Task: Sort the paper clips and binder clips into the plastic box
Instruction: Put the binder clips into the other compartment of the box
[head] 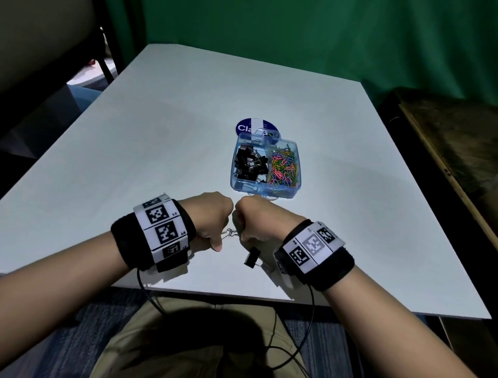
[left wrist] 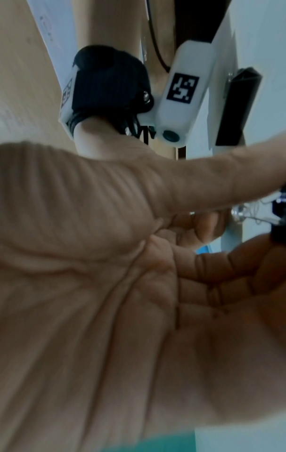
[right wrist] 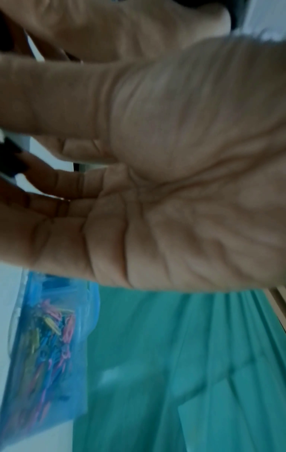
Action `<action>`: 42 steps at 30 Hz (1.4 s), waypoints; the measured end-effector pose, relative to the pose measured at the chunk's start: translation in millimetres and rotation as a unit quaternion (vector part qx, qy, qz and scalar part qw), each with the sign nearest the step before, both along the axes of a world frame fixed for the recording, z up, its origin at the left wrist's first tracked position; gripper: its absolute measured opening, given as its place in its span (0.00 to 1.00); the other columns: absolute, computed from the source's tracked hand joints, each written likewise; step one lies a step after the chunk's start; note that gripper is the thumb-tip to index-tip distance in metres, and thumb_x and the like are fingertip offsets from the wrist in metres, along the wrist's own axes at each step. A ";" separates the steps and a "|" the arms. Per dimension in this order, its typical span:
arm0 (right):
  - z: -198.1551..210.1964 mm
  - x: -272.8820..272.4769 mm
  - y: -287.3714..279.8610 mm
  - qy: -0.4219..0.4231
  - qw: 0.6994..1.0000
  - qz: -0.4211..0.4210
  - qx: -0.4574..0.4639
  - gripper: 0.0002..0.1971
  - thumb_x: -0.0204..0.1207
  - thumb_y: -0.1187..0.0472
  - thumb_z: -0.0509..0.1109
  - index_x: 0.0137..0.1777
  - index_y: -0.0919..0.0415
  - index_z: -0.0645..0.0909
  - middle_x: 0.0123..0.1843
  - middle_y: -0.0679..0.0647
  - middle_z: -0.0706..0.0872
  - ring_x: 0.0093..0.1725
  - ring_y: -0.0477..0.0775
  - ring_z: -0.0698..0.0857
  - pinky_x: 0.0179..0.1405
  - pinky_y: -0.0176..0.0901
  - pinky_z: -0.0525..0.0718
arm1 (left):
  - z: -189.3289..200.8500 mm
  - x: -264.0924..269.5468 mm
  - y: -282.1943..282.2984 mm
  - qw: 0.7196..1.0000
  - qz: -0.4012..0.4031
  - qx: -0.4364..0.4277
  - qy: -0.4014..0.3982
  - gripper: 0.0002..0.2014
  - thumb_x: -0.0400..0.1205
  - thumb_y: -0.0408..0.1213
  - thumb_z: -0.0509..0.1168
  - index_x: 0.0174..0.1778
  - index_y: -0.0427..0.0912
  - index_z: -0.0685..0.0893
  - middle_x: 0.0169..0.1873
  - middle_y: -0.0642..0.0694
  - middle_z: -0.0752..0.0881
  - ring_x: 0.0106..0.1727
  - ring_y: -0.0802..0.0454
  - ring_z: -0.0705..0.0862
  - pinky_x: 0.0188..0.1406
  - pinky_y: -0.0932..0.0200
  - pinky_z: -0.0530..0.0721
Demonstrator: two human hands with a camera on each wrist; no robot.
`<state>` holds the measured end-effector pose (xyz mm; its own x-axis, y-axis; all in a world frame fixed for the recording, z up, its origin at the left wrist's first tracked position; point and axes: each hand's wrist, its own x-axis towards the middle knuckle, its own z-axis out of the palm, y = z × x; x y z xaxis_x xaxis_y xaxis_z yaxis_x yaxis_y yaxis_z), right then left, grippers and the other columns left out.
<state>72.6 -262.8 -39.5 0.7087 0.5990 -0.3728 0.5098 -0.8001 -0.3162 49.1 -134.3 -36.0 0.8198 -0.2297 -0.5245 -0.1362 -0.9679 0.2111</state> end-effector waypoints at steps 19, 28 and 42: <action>-5.4 -39.9 -28.0 -0.030 0.995 -0.093 0.003 0.07 0.68 0.68 0.72 0.45 0.67 0.80 0.48 0.64 0.85 0.49 0.68 0.84 0.37 0.46 0.78 | -11.0 9.2 9.3 0.998 0.018 -0.054 0.028 0.13 0.64 0.36 0.80 0.29 0.42 0.80 0.24 0.49 0.81 0.30 0.48 0.79 0.33 0.61 0.76; 6.4 -13.7 -36.9 -0.056 0.988 -0.120 0.081 0.03 0.68 0.68 0.73 0.37 0.63 0.82 0.34 0.53 0.80 0.39 0.58 0.81 0.32 0.43 0.72 | 29.6 30.6 13.3 0.988 0.035 -0.126 -0.085 0.12 0.69 0.35 0.77 0.28 0.44 0.79 0.28 0.46 0.86 0.21 0.62 0.81 0.18 0.72 0.74; 48.8 74.4 -16.7 -0.130 0.894 -0.288 0.317 0.10 0.69 0.69 0.74 0.50 0.66 0.85 0.47 0.63 0.89 0.46 0.62 0.88 0.51 0.55 0.88 | 18.0 87.7 15.9 0.907 0.291 -0.277 -0.126 0.28 0.77 0.38 0.72 0.70 0.35 0.69 0.51 0.37 0.83 0.37 0.42 0.87 0.36 0.47 0.91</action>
<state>147.0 -279.5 9.3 0.9812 0.1387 0.1339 0.1923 -0.6557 -0.7301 136.8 -118.4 -18.0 0.9649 0.1086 -0.2393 0.2514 -0.6467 0.7201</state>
